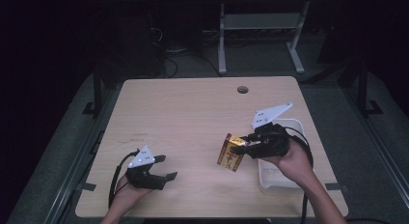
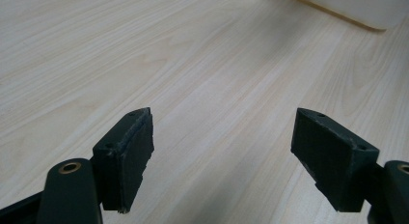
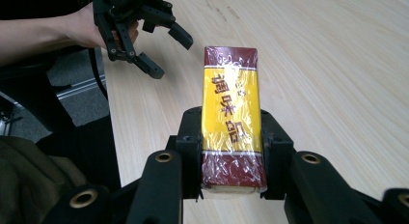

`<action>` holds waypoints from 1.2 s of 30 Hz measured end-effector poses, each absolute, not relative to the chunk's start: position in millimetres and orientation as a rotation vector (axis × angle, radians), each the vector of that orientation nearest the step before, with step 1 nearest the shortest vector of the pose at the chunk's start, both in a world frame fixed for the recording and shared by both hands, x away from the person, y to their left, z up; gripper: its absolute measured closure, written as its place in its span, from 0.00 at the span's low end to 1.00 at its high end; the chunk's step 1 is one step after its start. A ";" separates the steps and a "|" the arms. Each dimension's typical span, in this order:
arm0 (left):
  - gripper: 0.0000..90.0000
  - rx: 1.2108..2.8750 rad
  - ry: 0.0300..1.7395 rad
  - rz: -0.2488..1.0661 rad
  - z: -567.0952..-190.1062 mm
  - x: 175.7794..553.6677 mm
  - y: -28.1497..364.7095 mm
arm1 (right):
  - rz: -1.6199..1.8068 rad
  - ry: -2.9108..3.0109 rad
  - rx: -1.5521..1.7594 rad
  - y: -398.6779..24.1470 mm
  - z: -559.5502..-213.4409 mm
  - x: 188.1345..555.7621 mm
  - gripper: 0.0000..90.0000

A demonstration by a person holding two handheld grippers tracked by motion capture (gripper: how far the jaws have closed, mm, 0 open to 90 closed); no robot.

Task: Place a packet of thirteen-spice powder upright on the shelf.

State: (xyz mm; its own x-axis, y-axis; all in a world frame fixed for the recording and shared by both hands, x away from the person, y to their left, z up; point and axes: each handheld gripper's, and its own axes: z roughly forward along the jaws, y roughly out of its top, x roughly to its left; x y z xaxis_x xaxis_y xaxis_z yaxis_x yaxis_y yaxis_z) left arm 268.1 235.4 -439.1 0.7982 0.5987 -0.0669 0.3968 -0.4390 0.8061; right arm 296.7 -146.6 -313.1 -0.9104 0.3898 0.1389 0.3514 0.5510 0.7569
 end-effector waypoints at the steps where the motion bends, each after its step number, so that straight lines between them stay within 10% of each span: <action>1: 0.25 2.087 0.736 0.284 -439.2 268.3 235.6 | 1.309 2.725 0.653 -148.6 -311.7 296.6 0.75; 36: 0.24 2.068 0.763 0.292 -439.2 273.1 243.9 | 1.222 2.679 0.696 -217.1 -299.4 300.4 0.75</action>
State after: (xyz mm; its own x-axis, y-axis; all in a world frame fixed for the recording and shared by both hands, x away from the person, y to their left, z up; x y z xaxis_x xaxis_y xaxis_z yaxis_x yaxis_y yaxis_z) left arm 273.1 243.9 -439.2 0.7832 0.6171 -0.0763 0.4083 -0.4179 0.8116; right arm 300.4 -217.1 -299.4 -0.8879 0.4526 0.0824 0.3589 0.5693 0.7397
